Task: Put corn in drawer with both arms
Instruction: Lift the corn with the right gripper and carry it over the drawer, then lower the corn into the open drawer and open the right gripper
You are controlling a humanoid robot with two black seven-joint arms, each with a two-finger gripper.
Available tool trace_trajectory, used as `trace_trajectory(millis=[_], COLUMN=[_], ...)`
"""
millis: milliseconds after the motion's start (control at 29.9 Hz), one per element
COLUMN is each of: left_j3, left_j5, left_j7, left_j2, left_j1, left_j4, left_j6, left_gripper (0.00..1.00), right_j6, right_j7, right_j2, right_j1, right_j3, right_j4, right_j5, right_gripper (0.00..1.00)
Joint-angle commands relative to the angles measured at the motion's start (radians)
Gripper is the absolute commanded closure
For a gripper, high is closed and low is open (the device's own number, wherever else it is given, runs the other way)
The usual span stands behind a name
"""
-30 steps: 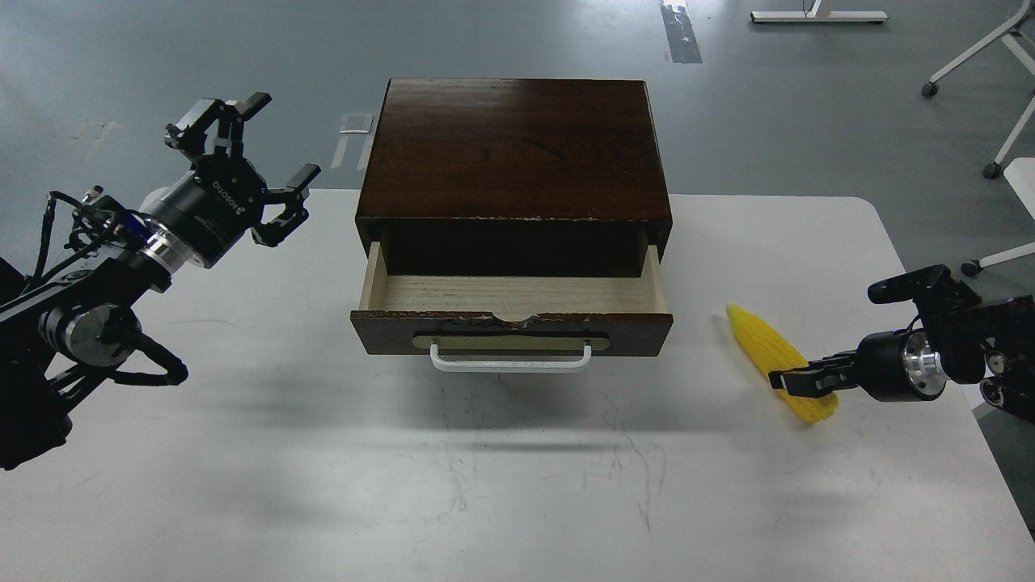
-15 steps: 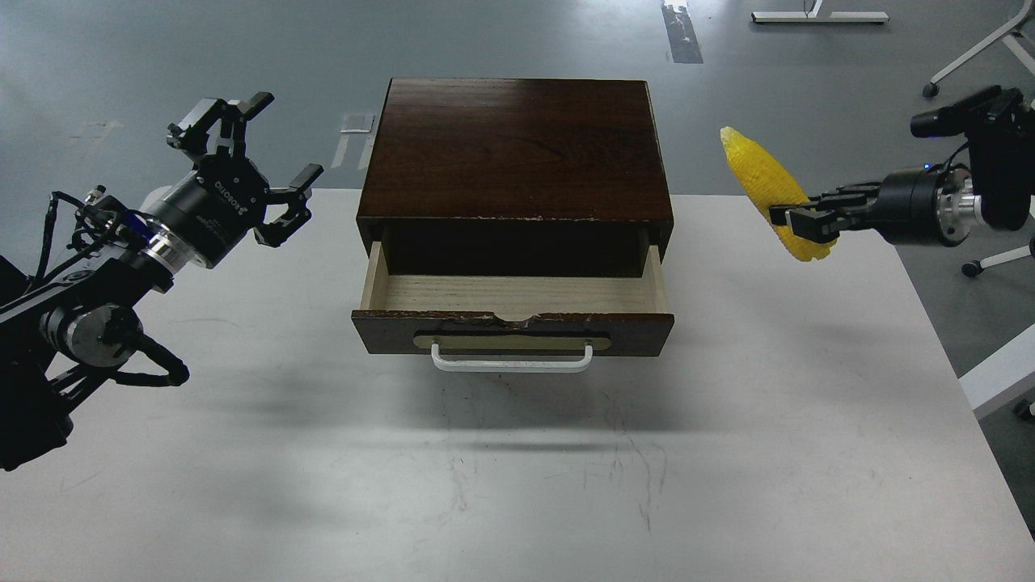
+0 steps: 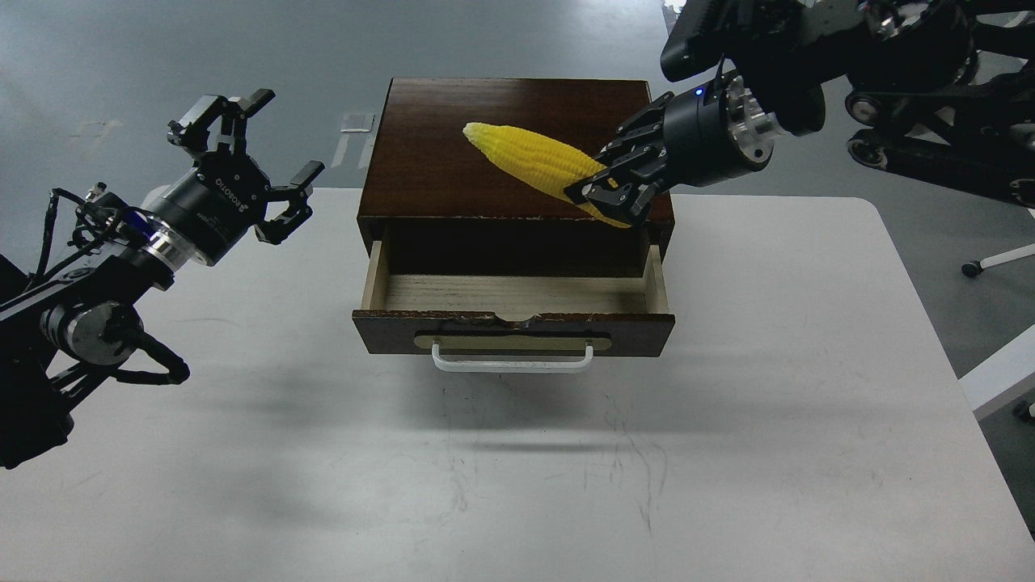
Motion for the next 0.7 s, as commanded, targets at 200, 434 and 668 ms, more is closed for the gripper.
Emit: trace_trajectory(millis=[200,434,668], left_j3=[0.000,0.000,0.000], left_j5=[0.000,0.000,0.000], left_j7=[0.000,0.000,0.000], left_j2=[0.014,0.014,0.028], left_j1=[-0.001,-0.001,0.000], left_j4=[-0.001,-0.002,-0.002], left_j6=[0.000,0.000,-0.002], left_gripper=[0.02,0.02,0.02], right_j6=[-0.149,-0.198,-0.199], right_j7=[0.000,0.000,0.000], right_j2=[0.094,0.140,0.171], right_j1=[0.000,-0.031,-0.098], right_j3=[-0.091,-0.113,-0.113], right_j4=[-0.009,-0.019,-0.076], right_j5=[-0.179,-0.202,-0.200], right_gripper=[0.98,0.97,0.85])
